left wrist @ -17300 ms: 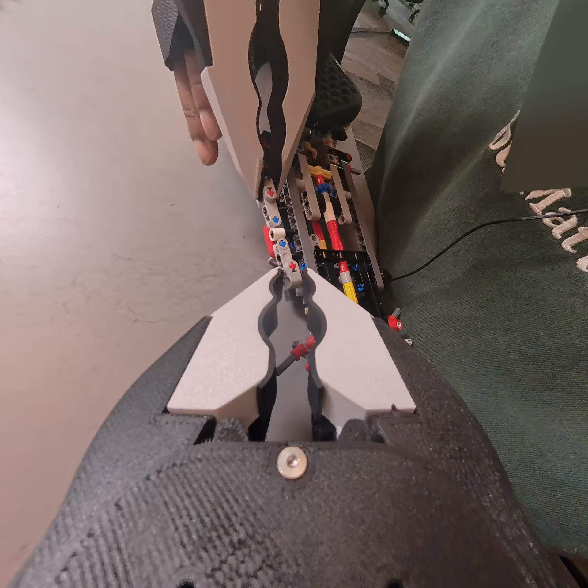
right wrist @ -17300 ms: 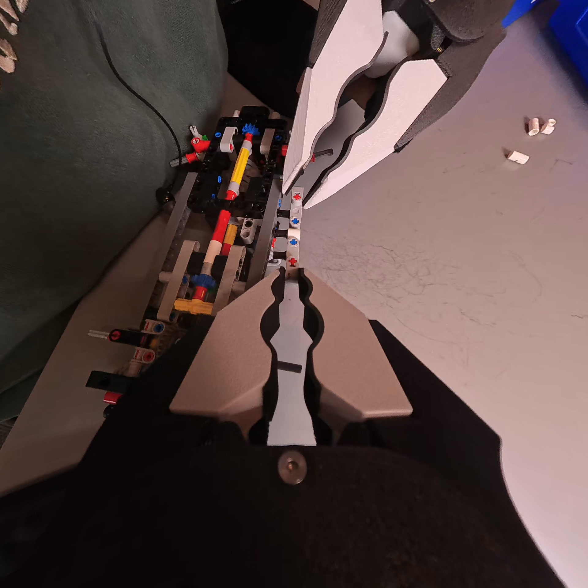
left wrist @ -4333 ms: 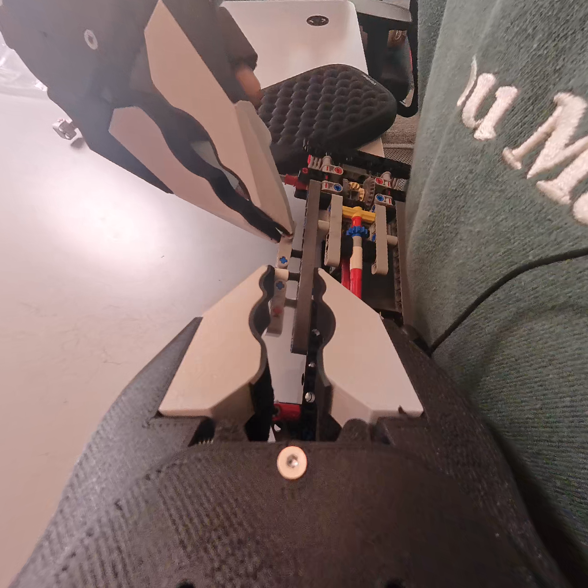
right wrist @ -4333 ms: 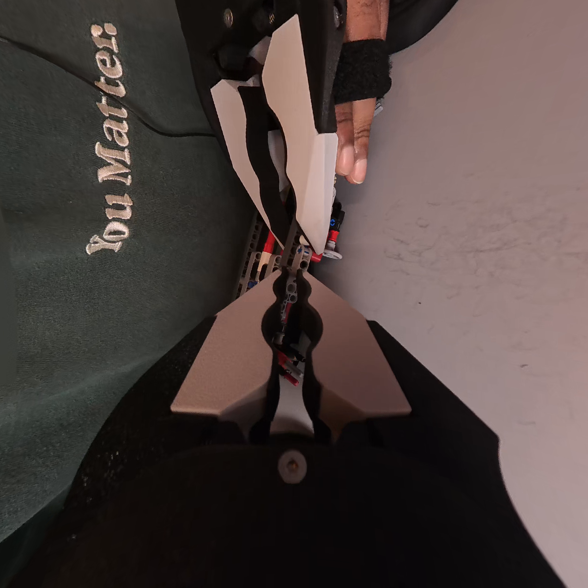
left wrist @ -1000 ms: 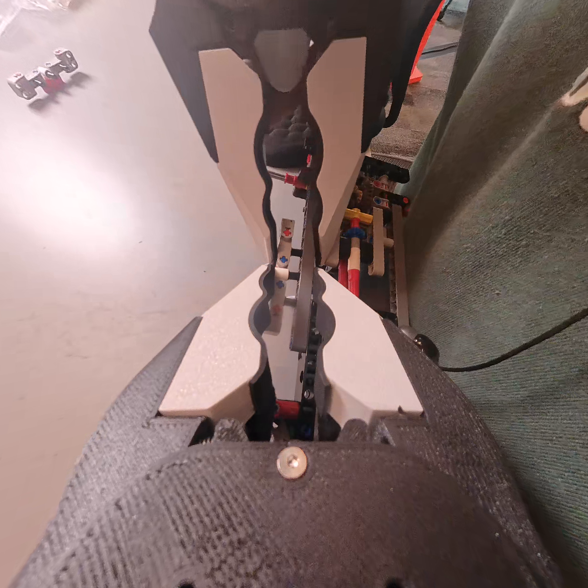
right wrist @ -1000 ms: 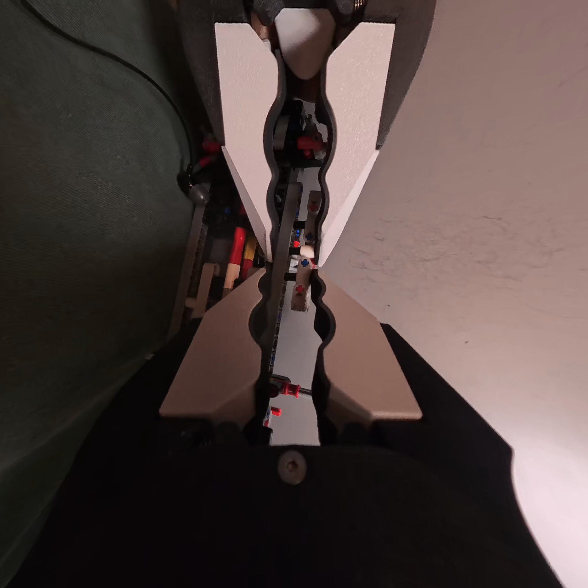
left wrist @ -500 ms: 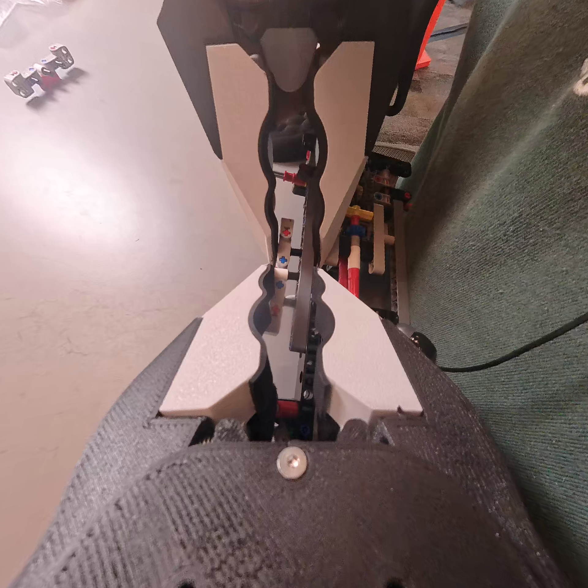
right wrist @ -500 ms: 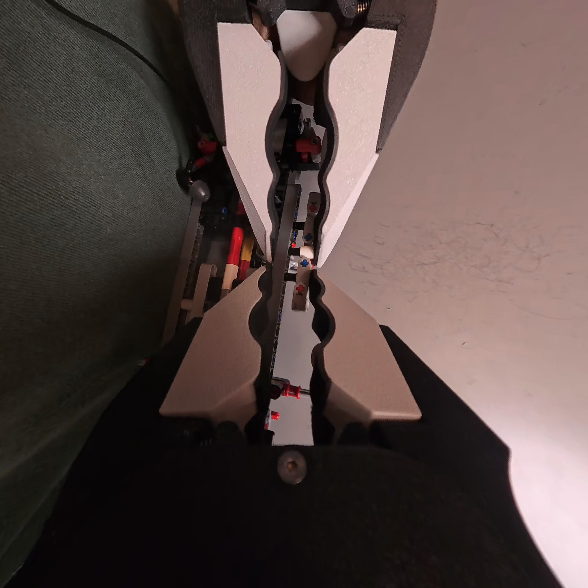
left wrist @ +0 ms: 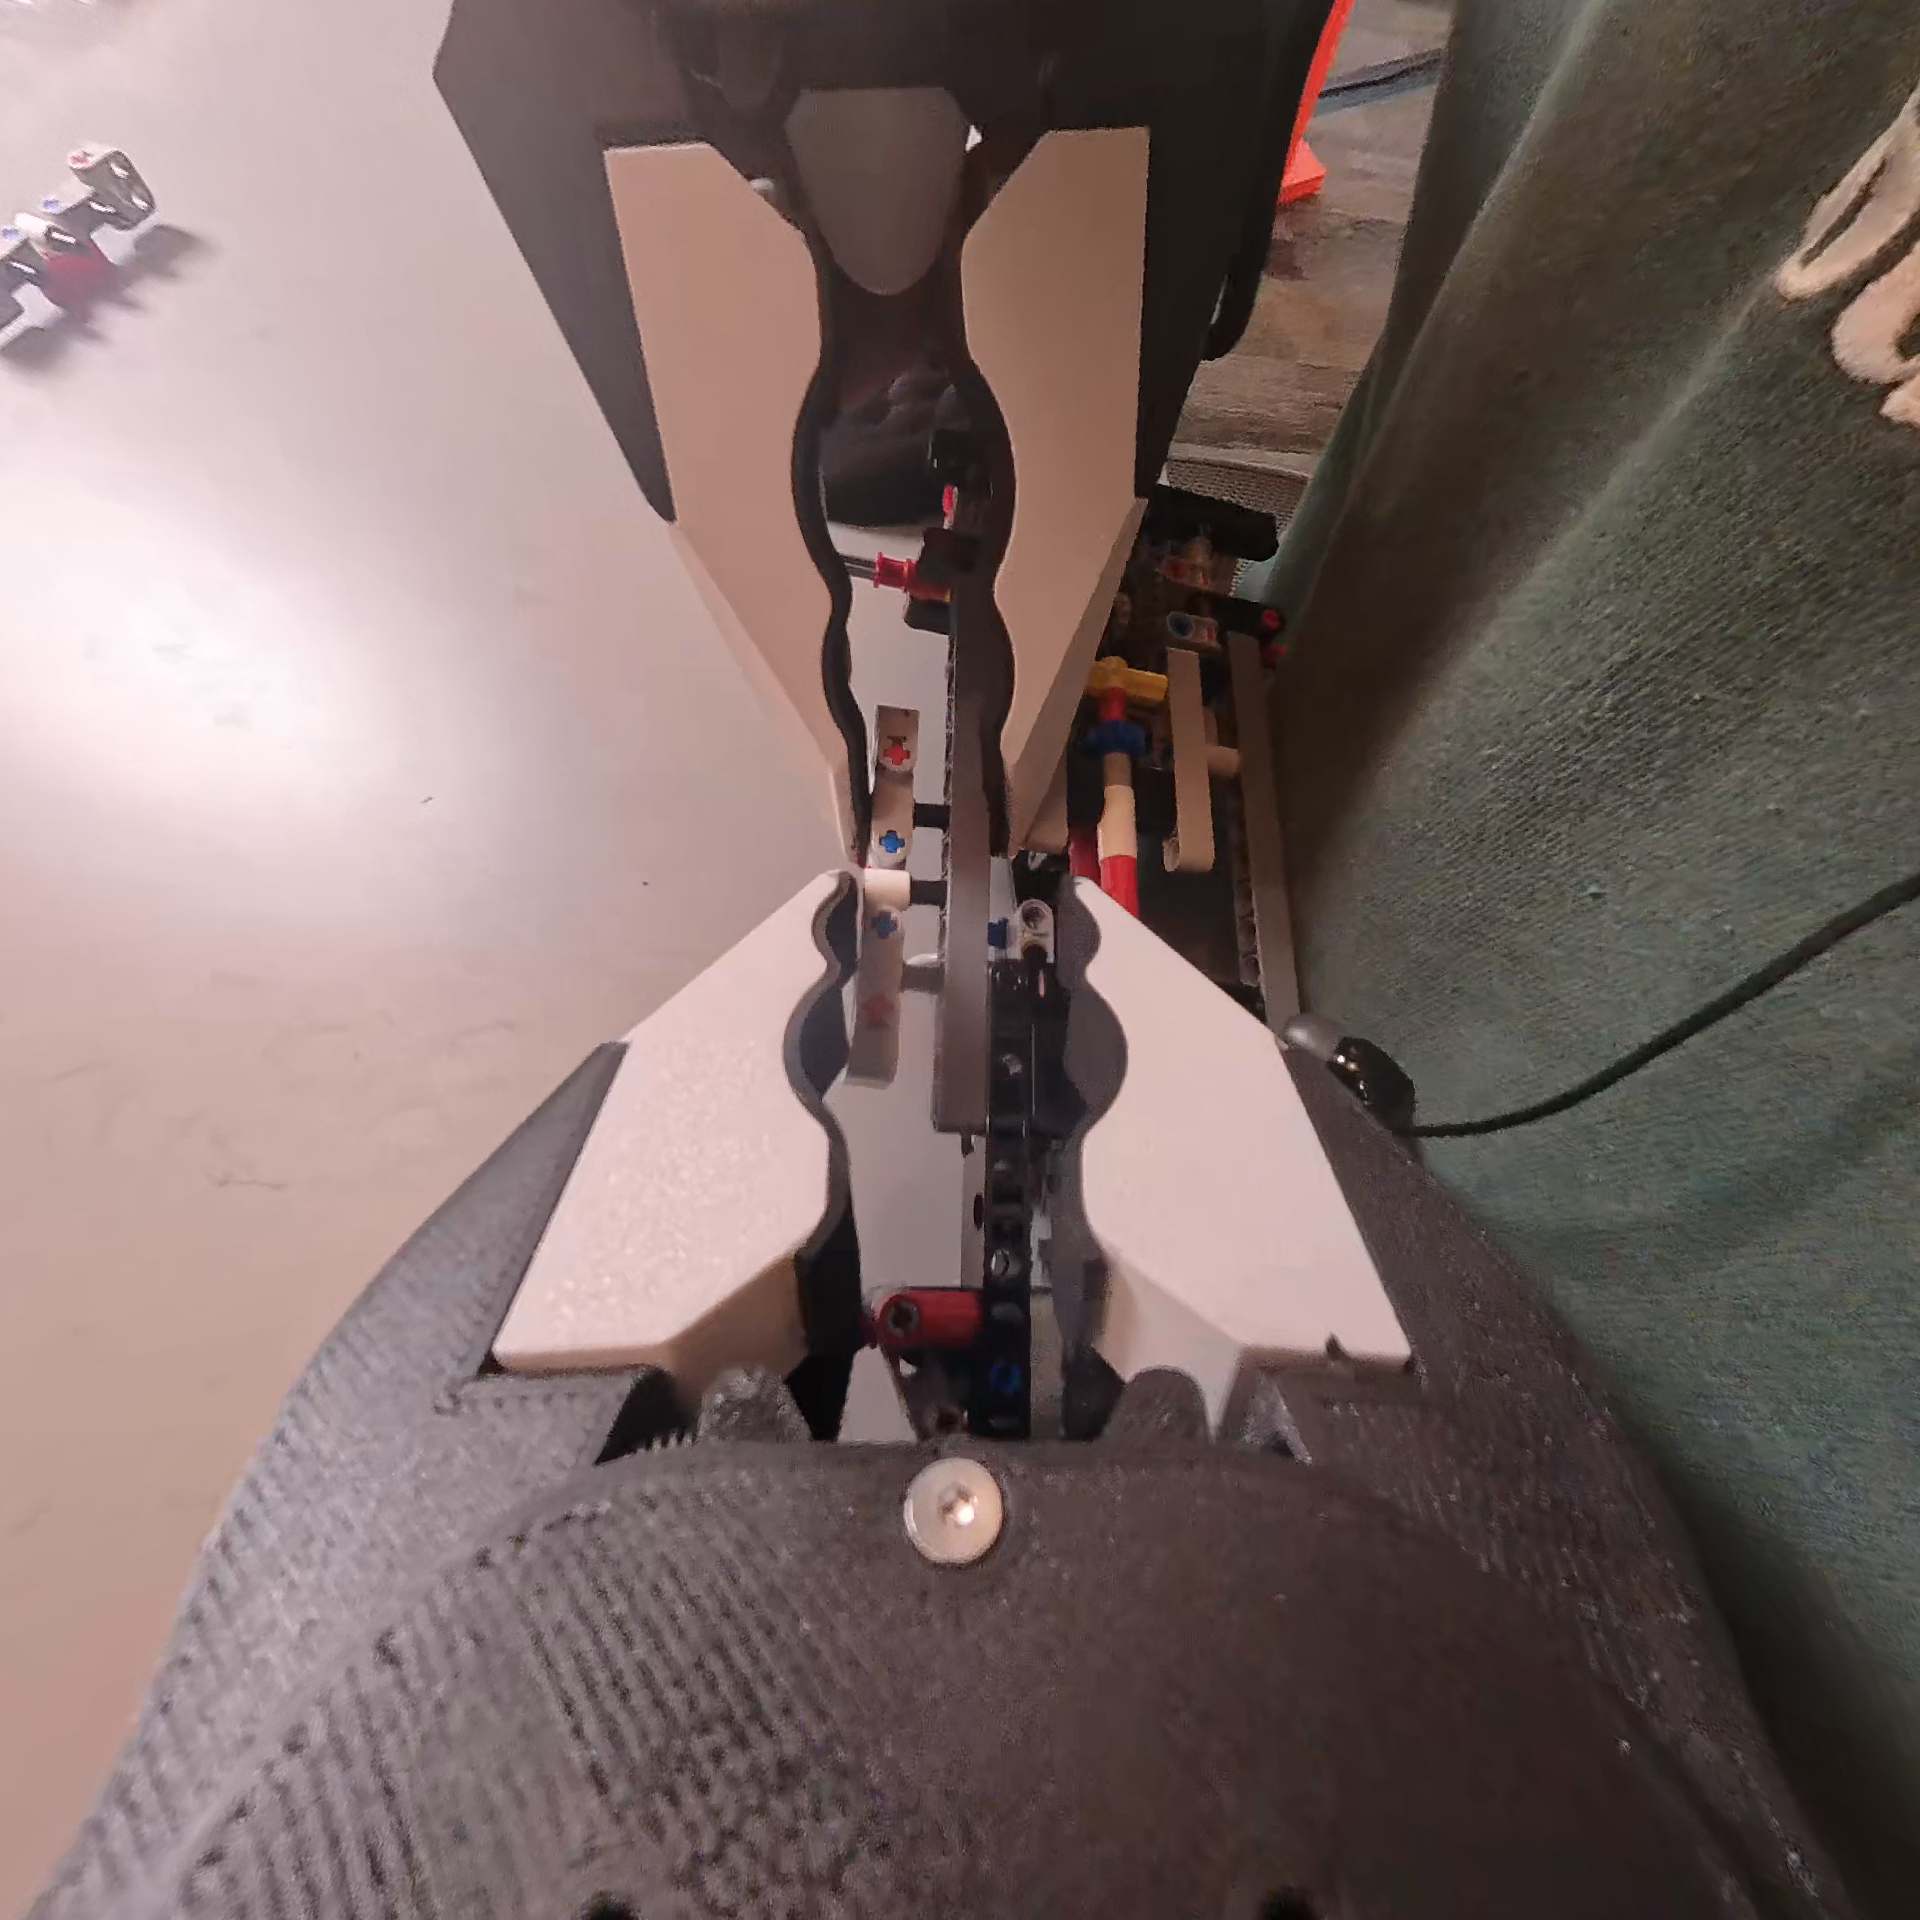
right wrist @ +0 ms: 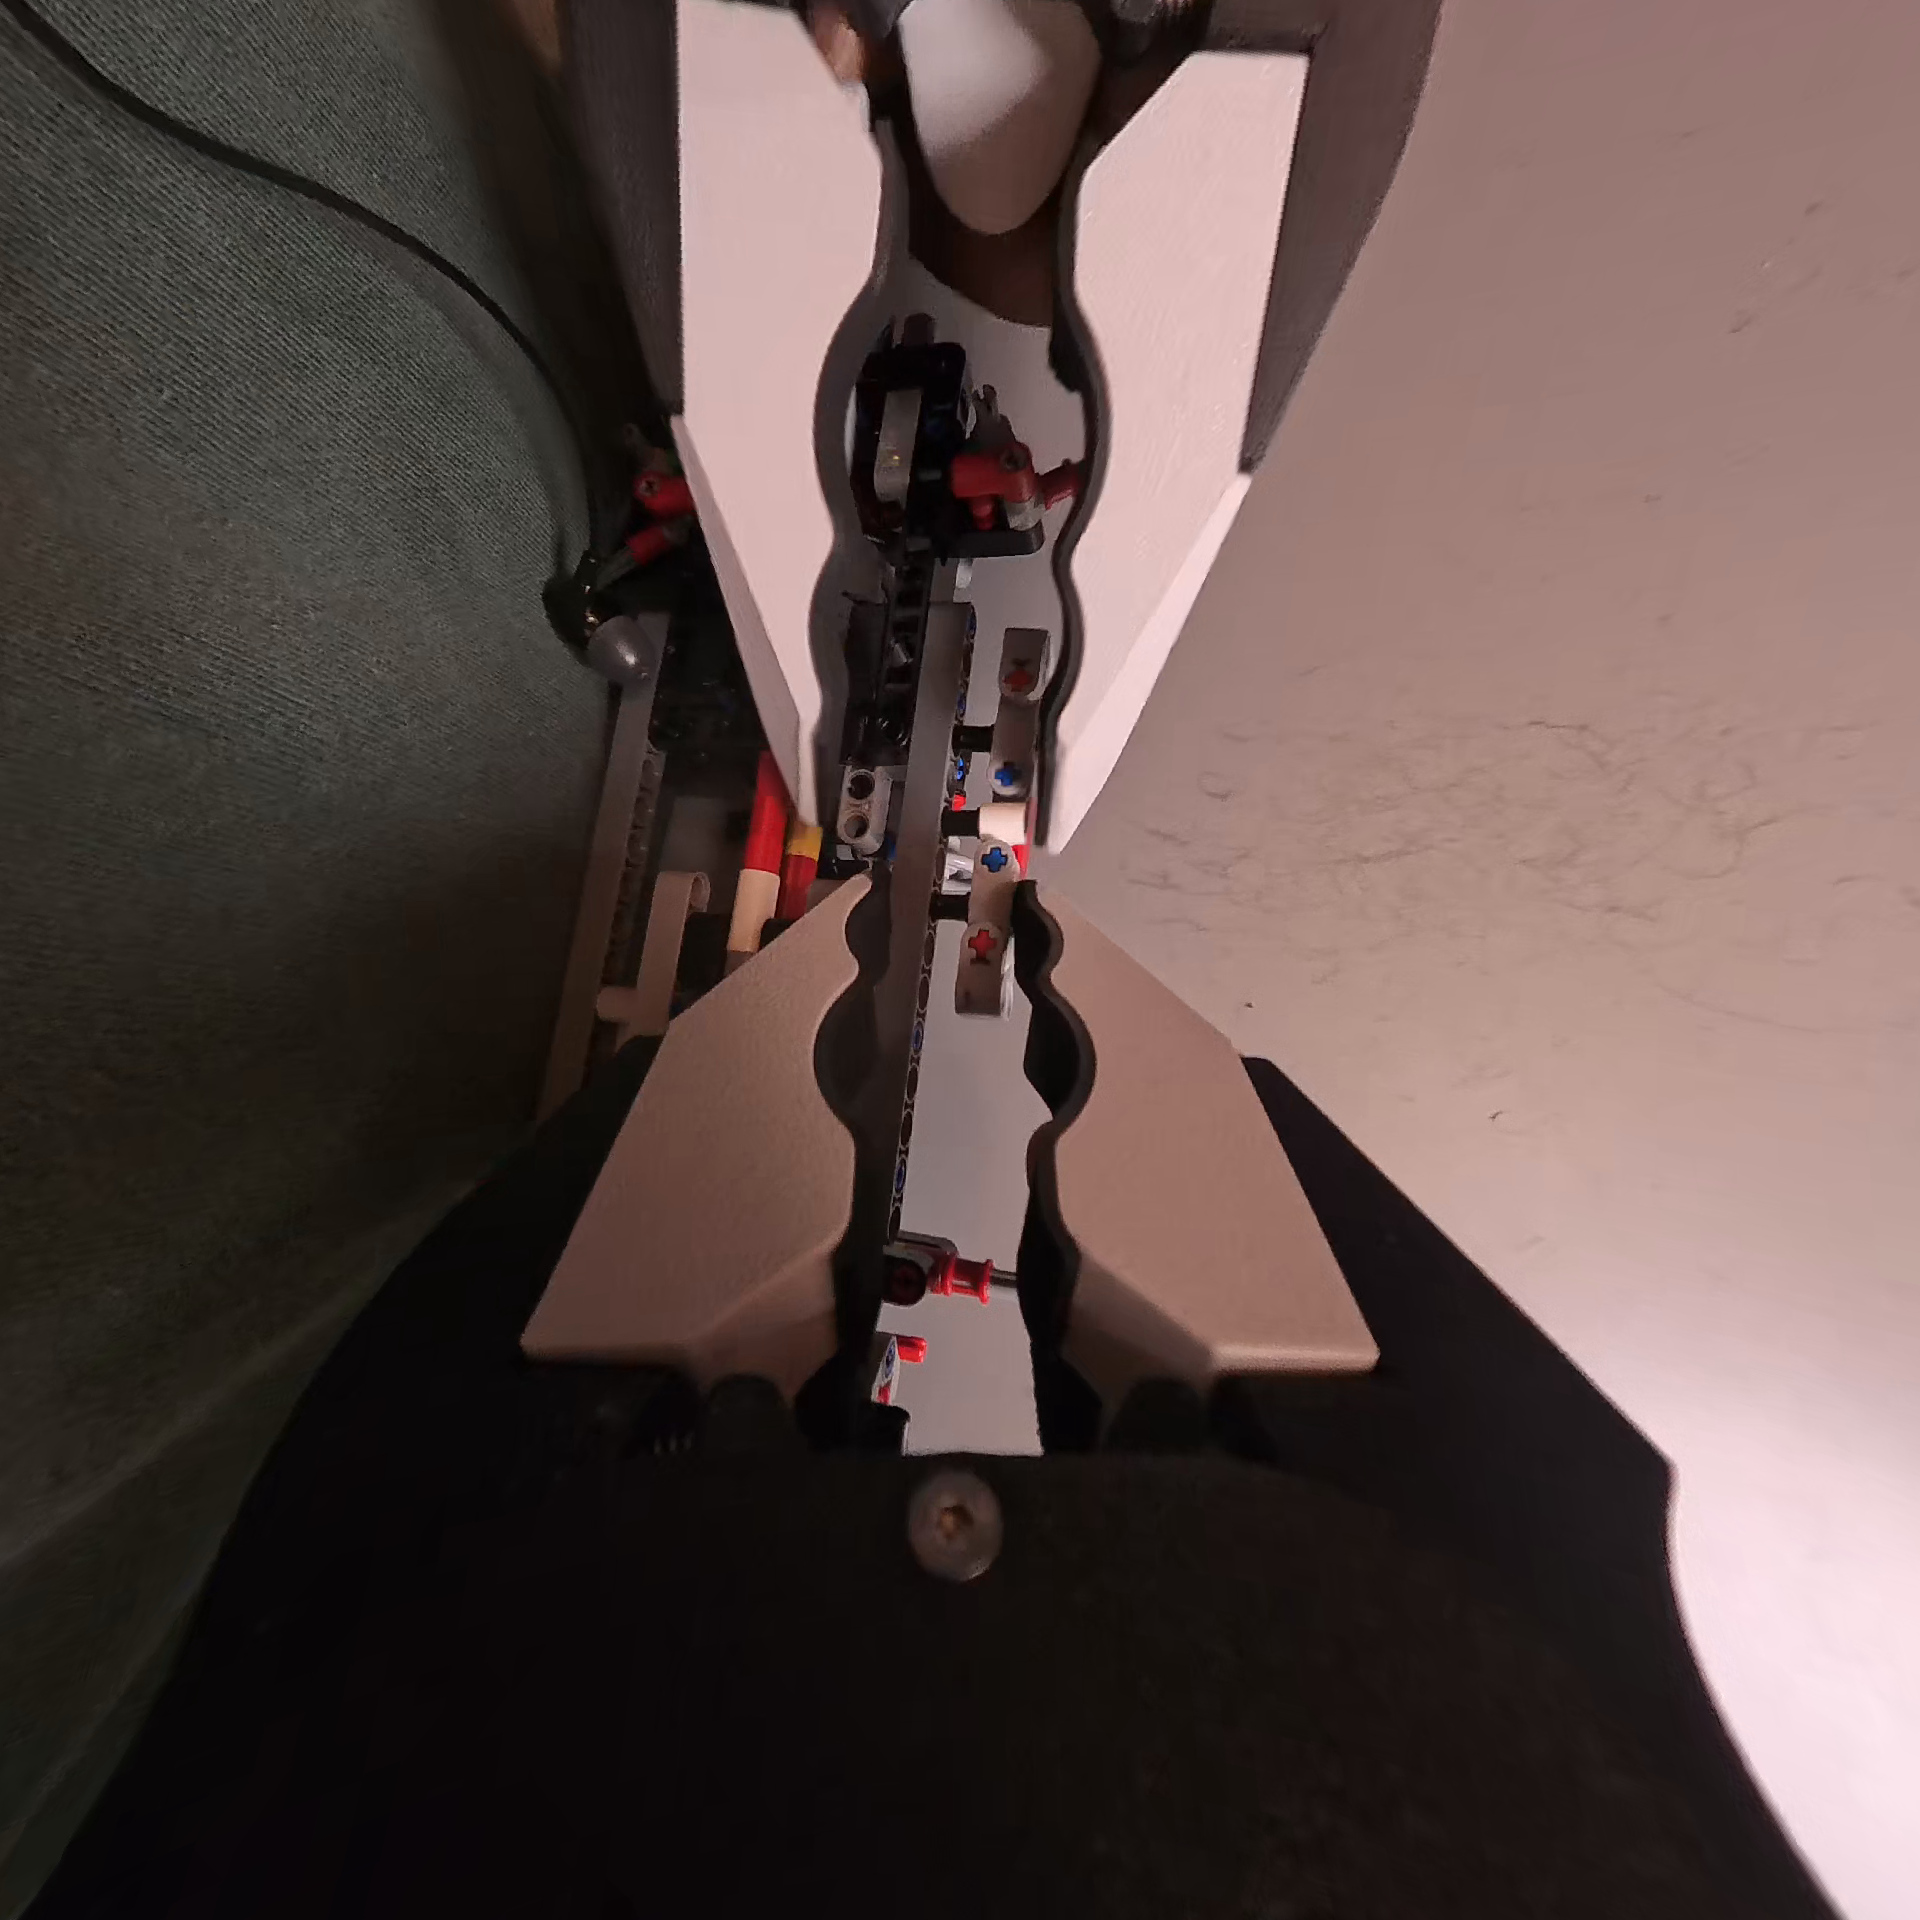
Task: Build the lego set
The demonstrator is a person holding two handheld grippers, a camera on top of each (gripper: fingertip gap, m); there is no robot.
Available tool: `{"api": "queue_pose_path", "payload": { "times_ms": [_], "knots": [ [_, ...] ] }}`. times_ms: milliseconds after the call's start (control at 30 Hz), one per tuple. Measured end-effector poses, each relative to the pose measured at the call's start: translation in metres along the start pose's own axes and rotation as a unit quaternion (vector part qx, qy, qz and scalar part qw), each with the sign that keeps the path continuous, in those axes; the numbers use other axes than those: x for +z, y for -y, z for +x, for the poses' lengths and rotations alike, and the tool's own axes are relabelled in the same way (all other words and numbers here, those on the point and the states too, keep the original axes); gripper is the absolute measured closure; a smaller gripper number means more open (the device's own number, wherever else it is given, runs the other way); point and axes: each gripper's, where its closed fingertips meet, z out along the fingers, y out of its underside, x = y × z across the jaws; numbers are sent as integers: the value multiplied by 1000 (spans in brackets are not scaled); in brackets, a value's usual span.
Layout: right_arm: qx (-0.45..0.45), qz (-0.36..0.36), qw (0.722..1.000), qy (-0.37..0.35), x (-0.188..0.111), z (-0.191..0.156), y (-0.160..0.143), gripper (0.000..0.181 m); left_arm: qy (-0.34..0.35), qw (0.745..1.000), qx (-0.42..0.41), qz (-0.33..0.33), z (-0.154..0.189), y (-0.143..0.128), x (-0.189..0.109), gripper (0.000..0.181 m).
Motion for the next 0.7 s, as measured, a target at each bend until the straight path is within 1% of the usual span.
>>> {"api": "queue_pose_path", "payload": {
  "times_ms": [133, 233, 300, 367, 700],
  "knots": [
    [3, 0, 1000, 5, 0, 1, 1, 159, 7, 1000, -10, -4, -7, -1, -8, 144],
    [-1, 2, 1000, 4, 1, 2, 2, 159, 19, 1000, 7, -23, -7, -2, -5, 146],
    [-6, 3, 1000, 1, 1, 2, 3, 159, 32, 999, 24, -35, -9, -3, -2, 149],
    [-6, 5, 1000, -1, 1, 2, 3, 159, 30, 998, 34, -37, -6, -2, 1, 158],
    [-13, 13, 1000, -10, 0, -2, 2, 160, 42, 997, 58, -42, -2, -2, 3, 159]
  ]
}}
